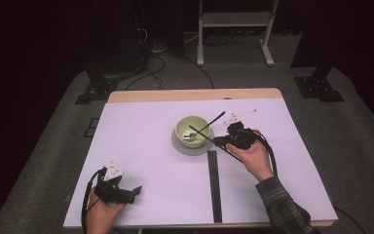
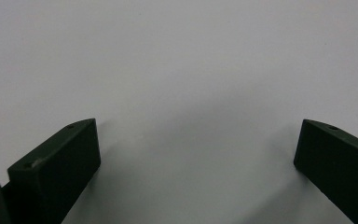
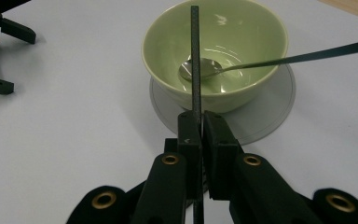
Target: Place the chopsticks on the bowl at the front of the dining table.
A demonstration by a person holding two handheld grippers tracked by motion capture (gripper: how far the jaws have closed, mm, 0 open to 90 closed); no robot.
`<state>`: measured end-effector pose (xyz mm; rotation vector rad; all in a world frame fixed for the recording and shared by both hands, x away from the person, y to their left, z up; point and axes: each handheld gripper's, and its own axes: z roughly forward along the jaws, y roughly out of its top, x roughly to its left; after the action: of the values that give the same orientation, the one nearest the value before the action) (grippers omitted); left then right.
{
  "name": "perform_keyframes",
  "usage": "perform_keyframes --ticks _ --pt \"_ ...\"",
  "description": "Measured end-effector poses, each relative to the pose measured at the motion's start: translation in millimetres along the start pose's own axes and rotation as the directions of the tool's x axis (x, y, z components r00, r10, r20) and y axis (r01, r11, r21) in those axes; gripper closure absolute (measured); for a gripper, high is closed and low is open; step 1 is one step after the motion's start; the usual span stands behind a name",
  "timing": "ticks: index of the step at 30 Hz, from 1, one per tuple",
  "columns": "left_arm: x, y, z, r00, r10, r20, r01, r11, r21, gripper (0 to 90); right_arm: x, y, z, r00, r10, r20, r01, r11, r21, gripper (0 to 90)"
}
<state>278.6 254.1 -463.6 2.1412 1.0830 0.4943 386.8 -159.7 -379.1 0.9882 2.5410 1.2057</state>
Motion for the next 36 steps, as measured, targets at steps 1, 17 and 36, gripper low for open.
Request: perform_keyframes --ticks 1,17,36 --pt "0.0 0.0 0.0 1.0000 0.000 0.000 0.000 1.0000 0.000 0.0 -0.1 0.9 1.1 1.0000 0.001 -0.001 -0.001 1.000 -0.002 85.5" --pt "0.0 0.0 0.1 1.0000 -0.001 0.000 0.001 1.0000 0.000 0.0 1.0 14.2 16.1 0.9999 0.013 -0.011 -0.013 1.000 -0.003 85.5" --pt "-0.1 -0.1 0.0 1.0000 -0.002 0.000 0.002 1.0000 0.000 0.0 2.9 29.8 37.4 0.9997 0.015 -0.018 -0.015 1.000 0.005 85.5"
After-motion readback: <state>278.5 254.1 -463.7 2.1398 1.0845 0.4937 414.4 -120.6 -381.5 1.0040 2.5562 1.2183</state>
